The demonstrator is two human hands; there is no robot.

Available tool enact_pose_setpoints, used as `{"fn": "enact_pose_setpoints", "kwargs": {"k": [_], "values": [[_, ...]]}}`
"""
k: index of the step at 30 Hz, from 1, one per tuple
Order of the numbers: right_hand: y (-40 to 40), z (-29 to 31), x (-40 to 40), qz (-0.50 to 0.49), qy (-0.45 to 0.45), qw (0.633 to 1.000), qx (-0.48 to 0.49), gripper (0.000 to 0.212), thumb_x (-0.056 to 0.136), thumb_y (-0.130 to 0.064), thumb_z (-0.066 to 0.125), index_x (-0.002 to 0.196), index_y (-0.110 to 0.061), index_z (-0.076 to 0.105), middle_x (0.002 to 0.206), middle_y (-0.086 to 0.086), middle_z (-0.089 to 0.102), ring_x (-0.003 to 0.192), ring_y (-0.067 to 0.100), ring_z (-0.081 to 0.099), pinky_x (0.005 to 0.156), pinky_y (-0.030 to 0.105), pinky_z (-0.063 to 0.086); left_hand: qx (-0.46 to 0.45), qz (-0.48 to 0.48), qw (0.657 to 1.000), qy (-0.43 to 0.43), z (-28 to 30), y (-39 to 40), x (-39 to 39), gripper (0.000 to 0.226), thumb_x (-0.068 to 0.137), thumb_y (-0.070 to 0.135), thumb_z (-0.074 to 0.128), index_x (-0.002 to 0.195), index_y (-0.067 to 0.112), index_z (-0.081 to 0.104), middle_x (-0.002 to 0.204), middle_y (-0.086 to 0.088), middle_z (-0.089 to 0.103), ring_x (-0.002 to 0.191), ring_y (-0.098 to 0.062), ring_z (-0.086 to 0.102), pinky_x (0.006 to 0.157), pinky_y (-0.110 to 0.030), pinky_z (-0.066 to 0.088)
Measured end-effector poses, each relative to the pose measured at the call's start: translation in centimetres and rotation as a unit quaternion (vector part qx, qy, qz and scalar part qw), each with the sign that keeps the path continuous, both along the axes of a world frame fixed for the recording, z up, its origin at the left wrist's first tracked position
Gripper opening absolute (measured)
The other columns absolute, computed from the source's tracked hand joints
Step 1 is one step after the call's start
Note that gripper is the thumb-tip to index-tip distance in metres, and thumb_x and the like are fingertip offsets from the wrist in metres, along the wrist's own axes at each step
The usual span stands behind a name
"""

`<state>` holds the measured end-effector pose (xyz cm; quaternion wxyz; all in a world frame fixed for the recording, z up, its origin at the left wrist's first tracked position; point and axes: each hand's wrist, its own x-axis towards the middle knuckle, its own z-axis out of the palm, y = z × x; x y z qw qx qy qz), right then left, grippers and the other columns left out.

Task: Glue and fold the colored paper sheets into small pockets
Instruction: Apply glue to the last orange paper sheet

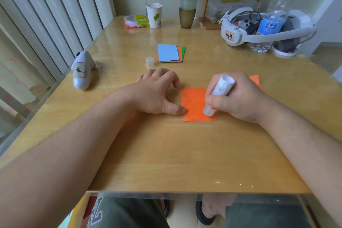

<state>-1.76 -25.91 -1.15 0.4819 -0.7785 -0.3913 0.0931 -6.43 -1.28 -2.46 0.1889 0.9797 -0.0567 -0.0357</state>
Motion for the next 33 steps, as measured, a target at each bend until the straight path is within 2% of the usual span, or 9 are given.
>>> {"fn": "enact_pose_setpoints", "kwargs": {"k": [1,3,7,16,18,22,24,28,33], "values": [[0.1,-0.1,-0.2,0.008,0.003,1.000,-0.019,0.011,0.078,-0.014,0.074,0.078,-0.006,0.066,0.070,-0.001,0.074,0.068,0.008,0.067,0.066,0.021,0.049,0.000,0.003,1.000,0.003,0.0,0.0,0.0,0.073,0.051,0.086,0.065,0.109,0.048,0.040,0.134,0.018,0.032,0.127,-0.009,0.020,0.111,-0.036,0.021],[0.3,-0.2,-0.5,0.018,0.010,0.998,-0.054,0.007,0.080,-0.013,0.073,0.081,-0.009,0.067,0.073,0.002,0.077,0.074,0.017,0.073,0.069,0.031,0.054,-0.002,0.005,1.000,0.003,0.0,-0.1,-0.1,0.075,0.047,0.088,0.060,0.108,0.049,0.039,0.134,0.018,0.032,0.126,-0.008,0.020,0.109,-0.036,0.021],[0.2,0.3,-0.7,0.018,-0.016,0.994,-0.106,0.005,0.074,-0.019,0.071,0.075,-0.018,0.066,0.072,0.002,0.076,0.078,0.029,0.073,0.073,0.045,0.057,0.000,0.001,1.000,-0.004,0.1,0.0,-0.1,0.068,0.058,0.078,0.069,0.110,0.046,0.040,0.135,0.018,0.032,0.130,-0.009,0.021,0.110,-0.036,0.021],[-1.0,1.0,-0.1,0.015,-0.030,0.989,-0.144,0.002,0.071,-0.021,0.069,0.071,-0.021,0.067,0.070,-0.001,0.075,0.072,0.021,0.067,0.069,0.041,0.054,-0.007,-0.003,1.000,-0.009,-0.1,0.2,0.0,0.063,0.065,0.074,0.076,0.109,0.046,0.040,0.134,0.017,0.033,0.128,-0.010,0.022,0.113,-0.038,0.023],[-1.2,1.0,0.2,0.000,-0.028,0.993,-0.119,0.006,0.069,-0.024,0.068,0.069,-0.019,0.066,0.067,-0.004,0.074,0.068,0.015,0.065,0.065,0.035,0.051,-0.008,-0.005,1.000,-0.012,-0.2,0.2,0.1,0.064,0.065,0.075,0.076,0.110,0.046,0.040,0.134,0.017,0.033,0.126,-0.010,0.022,0.113,-0.038,0.023],[-1.3,1.9,1.3,-0.054,-0.025,0.998,0.007,0.030,0.064,-0.040,0.064,0.070,-0.010,0.062,0.059,-0.006,0.061,0.060,0.007,0.053,0.057,0.021,0.042,-0.019,-0.011,1.000,-0.005,0.0,0.5,0.0,0.067,0.064,0.075,0.076,0.111,0.044,0.041,0.134,0.017,0.035,0.129,-0.012,0.024,0.109,-0.035,0.022],[-0.9,3.1,1.5,-0.051,-0.024,0.998,0.016,0.028,0.068,-0.038,0.067,0.071,-0.011,0.062,0.060,-0.005,0.060,0.063,0.010,0.053,0.059,0.021,0.041,-0.029,-0.014,0.999,0.002,0.2,0.8,0.0,0.070,0.062,0.075,0.079,0.112,0.044,0.041,0.132,0.017,0.038,0.129,-0.016,0.028,0.111,-0.037,0.027],[1.1,5.1,1.3,-0.021,-0.042,0.996,-0.074,0.012,0.077,-0.030,0.070,0.075,-0.019,0.065,0.064,-0.006,0.065,0.067,0.011,0.060,0.066,0.029,0.047,-0.035,-0.010,0.999,0.015,0.2,1.1,0.2,0.075,0.061,0.075,0.080,0.115,0.045,0.038,0.129,0.015,0.039,0.127,-0.017,0.031,0.115,-0.041,0.031],[5.5,3.2,1.2,-0.061,-0.130,0.982,-0.120,0.019,0.079,-0.035,0.072,0.083,-0.019,0.062,0.072,-0.002,0.070,0.072,0.018,0.062,0.068,0.039,0.054,-0.016,0.023,1.000,-0.002,0.1,0.6,0.2,0.087,0.055,0.086,0.072,0.117,0.042,0.030,0.129,0.012,0.033,0.129,-0.018,0.033,0.115,-0.040,0.030]]}}
